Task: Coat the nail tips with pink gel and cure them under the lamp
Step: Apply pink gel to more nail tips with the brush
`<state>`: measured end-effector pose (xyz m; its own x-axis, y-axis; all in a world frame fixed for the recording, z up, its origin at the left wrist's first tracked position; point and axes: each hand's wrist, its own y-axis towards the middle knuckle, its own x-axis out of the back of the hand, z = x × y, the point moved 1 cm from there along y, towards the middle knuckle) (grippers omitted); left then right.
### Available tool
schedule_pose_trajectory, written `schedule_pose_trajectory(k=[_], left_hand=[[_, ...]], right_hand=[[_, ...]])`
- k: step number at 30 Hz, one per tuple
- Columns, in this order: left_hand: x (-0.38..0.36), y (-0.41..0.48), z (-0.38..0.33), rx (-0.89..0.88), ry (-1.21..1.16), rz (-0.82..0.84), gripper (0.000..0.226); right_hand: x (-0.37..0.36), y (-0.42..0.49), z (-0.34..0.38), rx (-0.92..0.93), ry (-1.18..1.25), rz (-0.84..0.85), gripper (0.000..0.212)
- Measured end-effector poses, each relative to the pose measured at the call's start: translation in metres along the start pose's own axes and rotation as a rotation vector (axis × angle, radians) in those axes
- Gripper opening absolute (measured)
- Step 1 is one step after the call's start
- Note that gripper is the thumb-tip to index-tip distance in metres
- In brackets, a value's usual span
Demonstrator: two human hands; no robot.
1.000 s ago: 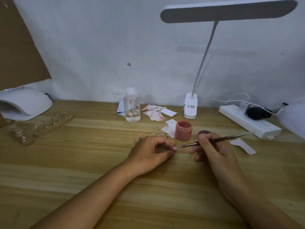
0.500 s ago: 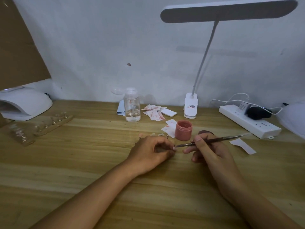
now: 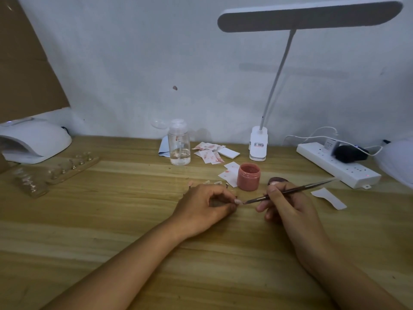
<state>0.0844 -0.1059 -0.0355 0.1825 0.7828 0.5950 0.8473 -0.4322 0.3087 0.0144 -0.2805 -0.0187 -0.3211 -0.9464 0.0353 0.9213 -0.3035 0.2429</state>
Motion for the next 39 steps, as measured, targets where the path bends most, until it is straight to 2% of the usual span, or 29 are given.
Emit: schedule_pose_trajectory(k=[7, 11, 17, 20, 24, 32, 39], left_hand=[[0.002, -0.002, -0.007, -0.055, -0.139, -0.118, 0.027], [0.006, -0.003, -0.004, -0.023, -0.199, -0.283, 0.022], [0.038, 0.002, 0.005, 0.078, -0.376, -0.621, 0.020], [0.050, 0.001, 0.014, 0.133, -0.420, -0.691, 0.020], [0.045, 0.001, 0.023, 0.210, -0.443, -0.599, 0.008], [0.038, 0.005, 0.020, 0.154, -0.145, -0.368, 0.019], [0.036, 0.007, 0.024, 0.143, 0.061, -0.279, 0.020]], right_hand=[[0.006, 0.001, 0.000, 0.009, 0.083, -0.082, 0.025], [0.007, 0.001, 0.000, -0.003, 0.096, -0.084, 0.027], [0.007, -0.002, 0.002, 0.005, 0.081, -0.082, 0.027], [0.005, -0.003, 0.003, 0.004, 0.085, -0.077, 0.027], [0.005, -0.003, 0.003, 0.003, 0.074, -0.078, 0.027], [0.004, -0.002, 0.001, 0.011, 0.047, -0.071, 0.028], [0.004, -0.002, 0.002, 0.009, 0.034, -0.064, 0.029]])
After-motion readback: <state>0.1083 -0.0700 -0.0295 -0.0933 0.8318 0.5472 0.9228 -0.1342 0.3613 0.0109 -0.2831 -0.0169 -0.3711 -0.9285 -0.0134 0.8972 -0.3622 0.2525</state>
